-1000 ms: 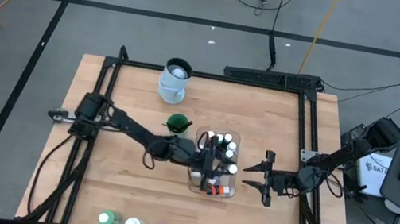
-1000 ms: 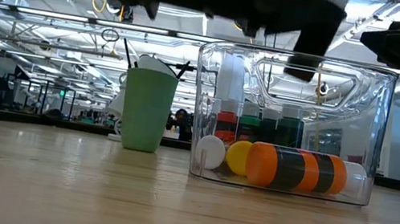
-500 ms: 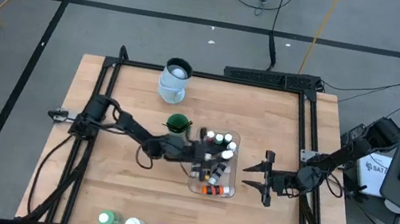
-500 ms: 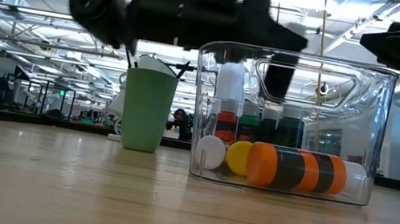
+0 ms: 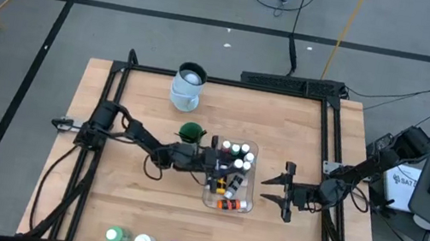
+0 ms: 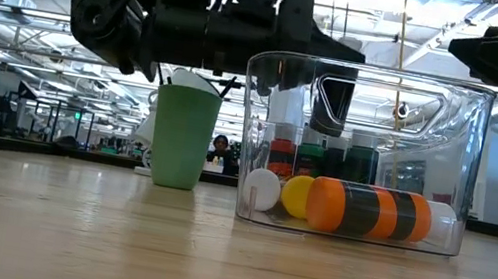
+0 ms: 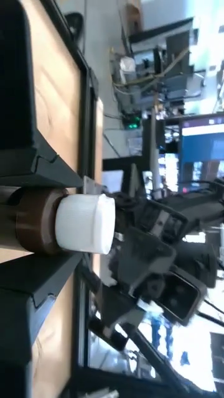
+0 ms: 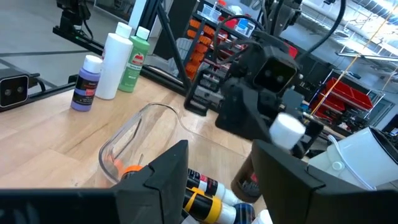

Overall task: Pick & Place Paint Supplies
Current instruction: Put the small brown paint bottle into the transparent bin

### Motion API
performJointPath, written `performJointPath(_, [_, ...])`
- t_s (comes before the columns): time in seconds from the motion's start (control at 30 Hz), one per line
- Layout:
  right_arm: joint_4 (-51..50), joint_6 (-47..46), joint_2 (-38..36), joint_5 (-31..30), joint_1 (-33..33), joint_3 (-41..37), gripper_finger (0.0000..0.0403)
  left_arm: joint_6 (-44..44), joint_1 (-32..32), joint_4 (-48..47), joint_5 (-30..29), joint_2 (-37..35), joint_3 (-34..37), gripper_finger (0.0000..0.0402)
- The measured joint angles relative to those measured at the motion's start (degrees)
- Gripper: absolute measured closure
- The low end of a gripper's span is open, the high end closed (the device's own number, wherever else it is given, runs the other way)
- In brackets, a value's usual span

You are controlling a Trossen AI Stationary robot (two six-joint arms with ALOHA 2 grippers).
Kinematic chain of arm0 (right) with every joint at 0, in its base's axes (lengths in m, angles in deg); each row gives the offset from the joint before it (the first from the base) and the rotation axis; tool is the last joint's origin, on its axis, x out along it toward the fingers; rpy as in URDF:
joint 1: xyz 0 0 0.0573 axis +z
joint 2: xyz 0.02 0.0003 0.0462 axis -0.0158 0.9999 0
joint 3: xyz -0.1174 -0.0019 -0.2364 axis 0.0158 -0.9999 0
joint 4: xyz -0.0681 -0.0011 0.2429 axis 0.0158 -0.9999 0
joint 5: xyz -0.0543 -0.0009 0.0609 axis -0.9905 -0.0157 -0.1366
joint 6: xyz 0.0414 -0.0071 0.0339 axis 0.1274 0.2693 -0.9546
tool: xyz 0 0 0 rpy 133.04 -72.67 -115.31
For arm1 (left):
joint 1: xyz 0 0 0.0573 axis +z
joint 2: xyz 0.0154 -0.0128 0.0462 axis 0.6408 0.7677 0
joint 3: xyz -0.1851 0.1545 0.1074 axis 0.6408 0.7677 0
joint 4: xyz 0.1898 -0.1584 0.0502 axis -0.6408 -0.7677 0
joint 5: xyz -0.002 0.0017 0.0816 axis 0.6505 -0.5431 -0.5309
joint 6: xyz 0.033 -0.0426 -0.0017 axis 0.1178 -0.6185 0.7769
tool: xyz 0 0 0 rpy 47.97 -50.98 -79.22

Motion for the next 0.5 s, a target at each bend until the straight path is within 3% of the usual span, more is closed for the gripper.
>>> performJointPath(0.33, [-0.1, 0.0, 0.0, 0.0, 0.0, 0.0, 0.0234, -3.9, 1.2, -9.1, 0.0, 0.0, -1.5, 0.0276])
performJointPath(0.5, [-0.1, 0.0, 0.0, 0.0, 0.0, 0.0, 0.0234, -4.6, 1.2, -10.6, 0.0, -0.1, -2.8, 0.0216])
